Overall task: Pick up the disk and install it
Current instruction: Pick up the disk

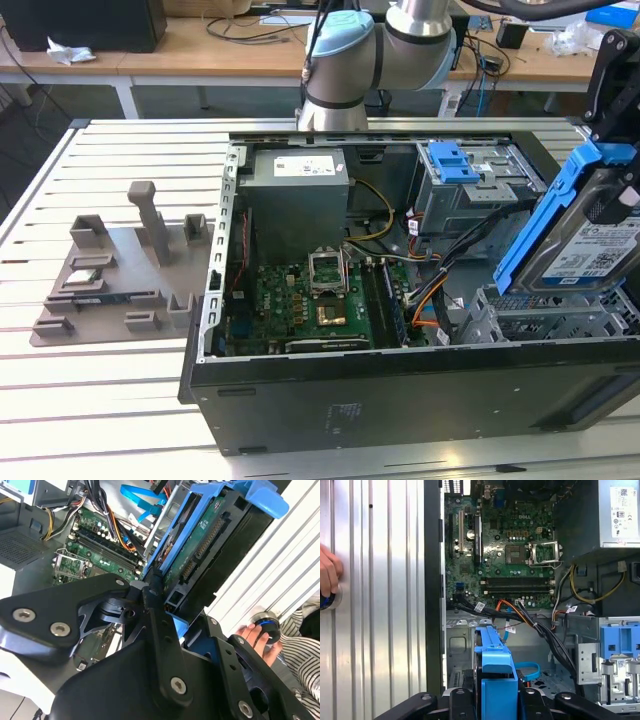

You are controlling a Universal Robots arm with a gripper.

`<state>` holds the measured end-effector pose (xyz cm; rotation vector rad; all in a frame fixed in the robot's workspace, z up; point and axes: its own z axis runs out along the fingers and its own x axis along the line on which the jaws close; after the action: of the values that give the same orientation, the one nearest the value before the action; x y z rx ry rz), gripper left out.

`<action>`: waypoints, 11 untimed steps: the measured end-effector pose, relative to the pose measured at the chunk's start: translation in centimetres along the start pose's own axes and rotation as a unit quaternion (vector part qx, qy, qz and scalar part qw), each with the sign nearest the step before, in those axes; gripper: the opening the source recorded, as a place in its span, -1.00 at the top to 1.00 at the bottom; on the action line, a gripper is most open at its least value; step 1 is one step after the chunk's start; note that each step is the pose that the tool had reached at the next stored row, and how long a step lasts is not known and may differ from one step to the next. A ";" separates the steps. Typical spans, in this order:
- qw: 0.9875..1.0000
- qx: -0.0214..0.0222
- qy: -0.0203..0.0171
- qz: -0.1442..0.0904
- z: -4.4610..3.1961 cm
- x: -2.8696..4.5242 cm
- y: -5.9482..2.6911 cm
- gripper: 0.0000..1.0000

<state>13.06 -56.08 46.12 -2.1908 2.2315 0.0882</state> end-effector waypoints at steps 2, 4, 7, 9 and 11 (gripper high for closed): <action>1.000 0.000 0.000 0.000 0.01 0.00 -0.01 0.26; 1.000 0.000 0.000 0.000 0.01 0.00 -0.01 0.26; 1.000 0.000 0.000 0.000 0.02 0.00 -0.01 0.26; 1.000 0.000 0.000 0.000 0.02 0.00 -0.01 0.26; 1.000 0.000 0.000 0.000 0.03 0.00 -0.01 0.26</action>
<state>13.07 -56.08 46.09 -2.1908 2.2313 0.0885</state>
